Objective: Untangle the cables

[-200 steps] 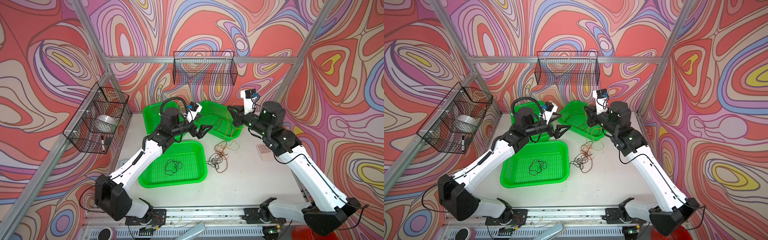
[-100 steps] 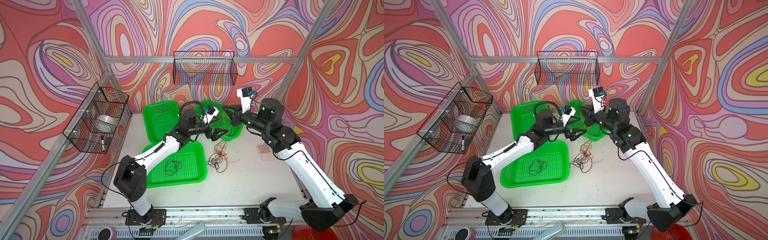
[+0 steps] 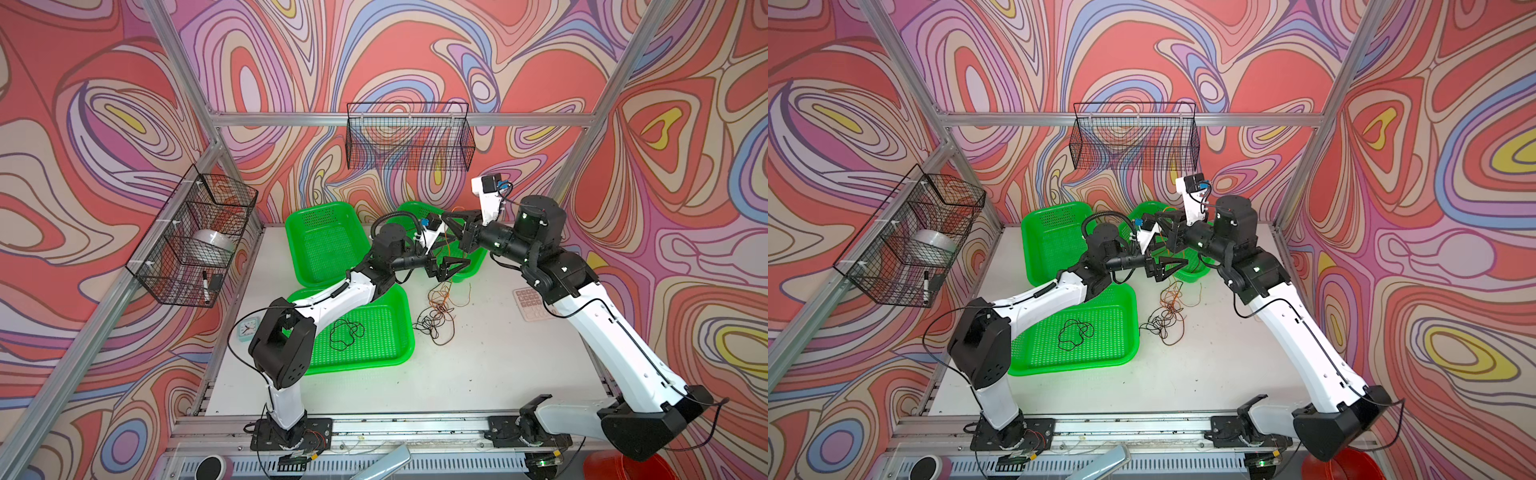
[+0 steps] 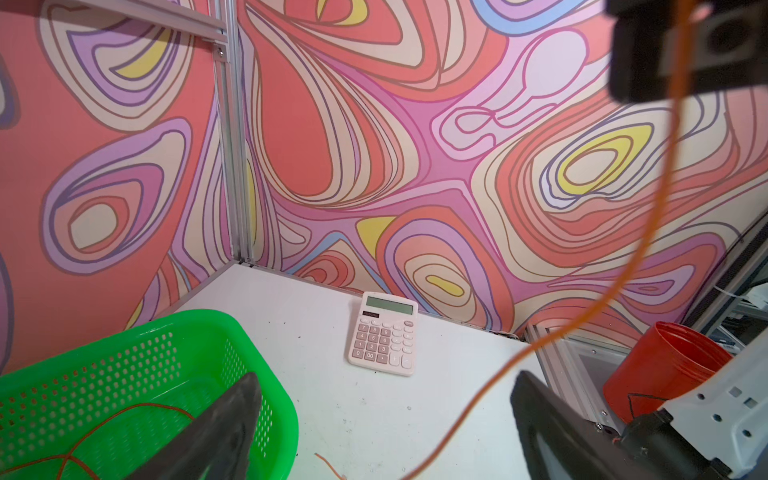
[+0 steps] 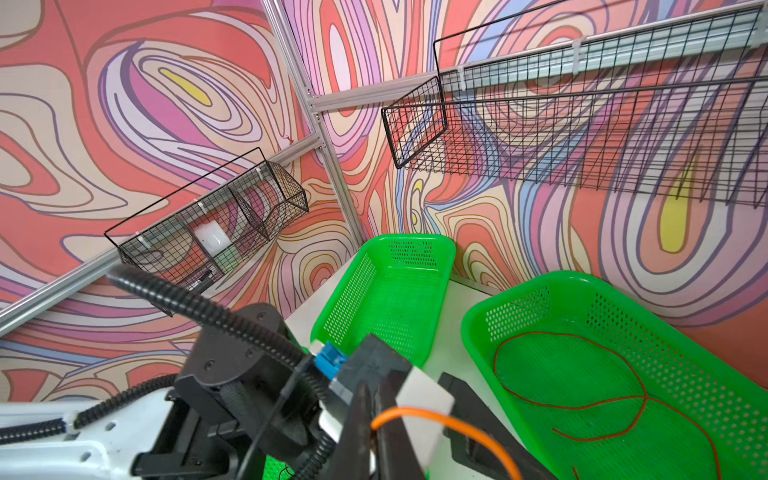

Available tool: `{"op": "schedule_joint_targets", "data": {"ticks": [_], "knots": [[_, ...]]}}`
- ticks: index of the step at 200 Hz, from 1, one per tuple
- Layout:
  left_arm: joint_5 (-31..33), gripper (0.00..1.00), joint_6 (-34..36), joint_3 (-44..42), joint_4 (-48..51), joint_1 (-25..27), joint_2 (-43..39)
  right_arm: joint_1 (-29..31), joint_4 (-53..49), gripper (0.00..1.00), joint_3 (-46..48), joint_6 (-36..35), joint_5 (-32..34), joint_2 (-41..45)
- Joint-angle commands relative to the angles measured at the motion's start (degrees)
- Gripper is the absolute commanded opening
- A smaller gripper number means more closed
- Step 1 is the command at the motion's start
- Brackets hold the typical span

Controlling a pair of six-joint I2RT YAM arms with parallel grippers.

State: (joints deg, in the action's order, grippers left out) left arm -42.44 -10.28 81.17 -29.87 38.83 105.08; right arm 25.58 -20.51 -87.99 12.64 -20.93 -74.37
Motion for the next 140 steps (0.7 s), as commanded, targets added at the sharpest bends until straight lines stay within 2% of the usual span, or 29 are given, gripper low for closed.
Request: {"op": "schedule_joint_targets", "data": {"ticks": [1,22,54,66,73,86,103,140], "knots": [[0.10,0.82,-1.85,2.52,-4.44,0.19,2.47,0.19,3.80,0.00,1.29,2.37,-0.69,1.23],[-0.41,0.64,-3.83,3.86,-6.55,0.29,3.85,0.24,4.40,0.00,1.76,3.01,-0.78,1.97],[0.86,0.13,-3.31,4.09,-6.56,0.44,2.96,0.23,1.22,0.00,2.23,1.83,1.33,2.83],[1.11,0.00,-2.37,3.92,-5.29,0.46,2.04,0.24,0.37,0.00,3.44,1.19,3.40,3.94],[1.45,0.00,-1.78,3.99,-3.95,0.46,1.36,0.21,0.12,0.06,4.15,0.90,4.58,4.74],[2.08,0.00,0.10,4.42,-0.25,0.45,0.06,0.19,-0.22,0.25,5.94,-0.09,6.97,6.53],[3.91,0.00,2.72,5.65,5.75,0.46,-1.75,0.21,-0.47,0.43,8.34,-1.73,9.84,9.10],[8.25,0.00,8.47,13.96,22.43,0.02,-4.81,0.17,-1.26,0.59,13.37,-5.32,12.06,14.05]]}}
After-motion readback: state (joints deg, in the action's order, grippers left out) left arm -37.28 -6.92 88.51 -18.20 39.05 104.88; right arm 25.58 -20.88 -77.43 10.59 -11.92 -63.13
